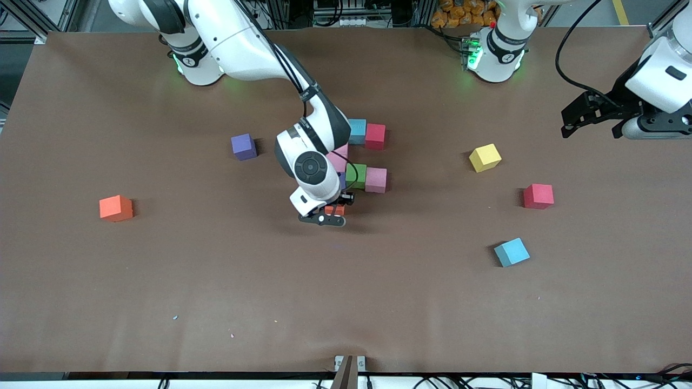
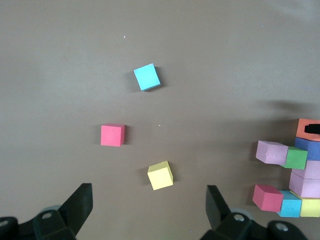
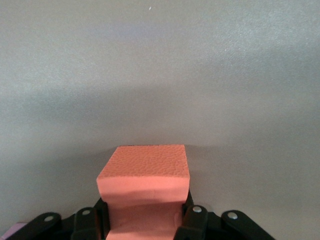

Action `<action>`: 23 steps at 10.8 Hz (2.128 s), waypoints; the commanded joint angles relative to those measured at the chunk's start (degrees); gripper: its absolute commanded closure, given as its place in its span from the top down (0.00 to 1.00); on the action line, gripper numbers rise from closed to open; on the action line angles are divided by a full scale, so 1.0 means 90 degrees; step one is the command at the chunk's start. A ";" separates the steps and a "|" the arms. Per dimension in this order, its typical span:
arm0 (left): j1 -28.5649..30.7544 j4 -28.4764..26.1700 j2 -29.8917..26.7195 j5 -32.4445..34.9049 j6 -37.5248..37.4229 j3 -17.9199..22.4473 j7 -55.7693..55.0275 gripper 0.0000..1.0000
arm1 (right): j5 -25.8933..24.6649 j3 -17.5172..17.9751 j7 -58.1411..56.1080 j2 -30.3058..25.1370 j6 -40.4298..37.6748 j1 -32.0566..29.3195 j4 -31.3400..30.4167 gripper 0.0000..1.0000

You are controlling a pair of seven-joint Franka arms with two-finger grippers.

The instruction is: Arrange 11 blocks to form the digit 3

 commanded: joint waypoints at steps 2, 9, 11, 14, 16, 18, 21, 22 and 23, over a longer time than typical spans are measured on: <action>0.0135 -0.0010 -0.0030 -0.0146 -0.0059 0.0009 0.0055 1.00 | 0.0046 0.0041 -0.0070 0.0183 -0.0017 0.0007 0.0201 0.72; 0.0115 -0.0010 -0.0030 -0.0126 -0.0059 -0.0001 0.0046 1.00 | 0.0065 -0.0279 -0.0711 -0.0644 -0.0942 -0.0090 0.0397 0.99; 0.0115 -0.0010 -0.0030 -0.0117 -0.0059 -0.0001 0.0036 1.00 | 0.0027 -0.0437 -0.1084 -0.1211 -0.1683 -0.0081 0.0271 0.99; 0.0115 -0.0010 -0.0030 -0.0116 -0.0059 -0.0011 0.0046 1.00 | -0.0594 -0.0447 -0.1943 -0.2528 -0.1667 -0.0042 -0.1142 0.99; 0.0106 -0.0010 -0.0030 -0.0107 -0.0059 -0.0021 0.0036 1.00 | -0.1688 -0.0350 -0.1993 -0.3222 -0.1599 -0.0012 -0.2118 0.99; 0.0105 -0.0010 -0.0030 -0.0107 -0.0059 -0.0040 0.0036 1.00 | -0.1809 -0.0311 -0.2528 -0.4061 -0.0939 -0.0012 -0.3492 0.99; 0.0115 -0.0010 -0.0030 -0.0107 -0.0059 -0.0040 0.0036 1.00 | -0.2307 -0.0311 -0.2755 -0.4961 0.0322 -0.0032 -0.5282 1.00; 0.0115 -0.0010 -0.0030 -0.0107 -0.0059 -0.0040 0.0036 1.00 | -0.2317 -0.0301 -0.2755 -0.5157 0.0393 -0.0090 -0.5596 1.00; 0.0115 -0.0010 -0.0030 -0.0107 -0.0059 -0.0050 0.0045 1.00 | -0.2317 -0.0301 -0.2755 -0.5323 0.0394 -0.0216 -0.5870 1.00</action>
